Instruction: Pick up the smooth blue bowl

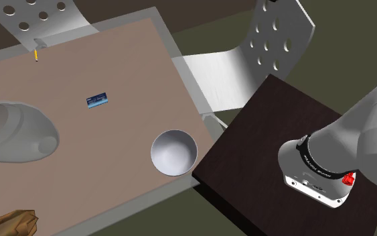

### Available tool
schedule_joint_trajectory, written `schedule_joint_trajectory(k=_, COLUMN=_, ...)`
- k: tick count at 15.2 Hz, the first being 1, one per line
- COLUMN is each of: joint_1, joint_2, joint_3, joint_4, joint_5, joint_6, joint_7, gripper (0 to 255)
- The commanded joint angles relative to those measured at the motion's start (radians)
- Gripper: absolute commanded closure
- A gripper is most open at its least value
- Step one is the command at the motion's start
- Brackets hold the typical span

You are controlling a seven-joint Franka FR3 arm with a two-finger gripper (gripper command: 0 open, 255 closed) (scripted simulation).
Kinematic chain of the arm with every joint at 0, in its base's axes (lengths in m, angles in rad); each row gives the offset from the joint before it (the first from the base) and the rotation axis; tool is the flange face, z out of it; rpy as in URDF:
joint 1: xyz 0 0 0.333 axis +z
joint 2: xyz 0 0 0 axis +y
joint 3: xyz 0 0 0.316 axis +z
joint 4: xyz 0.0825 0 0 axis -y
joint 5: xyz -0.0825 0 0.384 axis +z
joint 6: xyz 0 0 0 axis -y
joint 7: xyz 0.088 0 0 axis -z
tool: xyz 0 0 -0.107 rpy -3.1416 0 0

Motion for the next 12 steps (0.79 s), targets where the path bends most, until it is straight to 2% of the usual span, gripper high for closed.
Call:
schedule_joint_trajectory(k=1, joint_1=0.000, joint_2=0.000, joint_3=0.000, joint_4=0.000, joint_5=0.000, joint_6=0.000, joint_7=0.000, gripper=0)
schedule_joint_trajectory(k=7, joint_1=0.039, joint_2=0.003, joint_3=0.089, joint_4=-0.152, joint_5=0.063, joint_6=0.159, joint_7=0.106, gripper=0)
schedule_joint_trajectory(k=12, joint_1=0.078, joint_2=0.051, joint_3=0.169, joint_4=-0.246, joint_5=0.117, joint_6=0.307, joint_7=0.193, gripper=0)
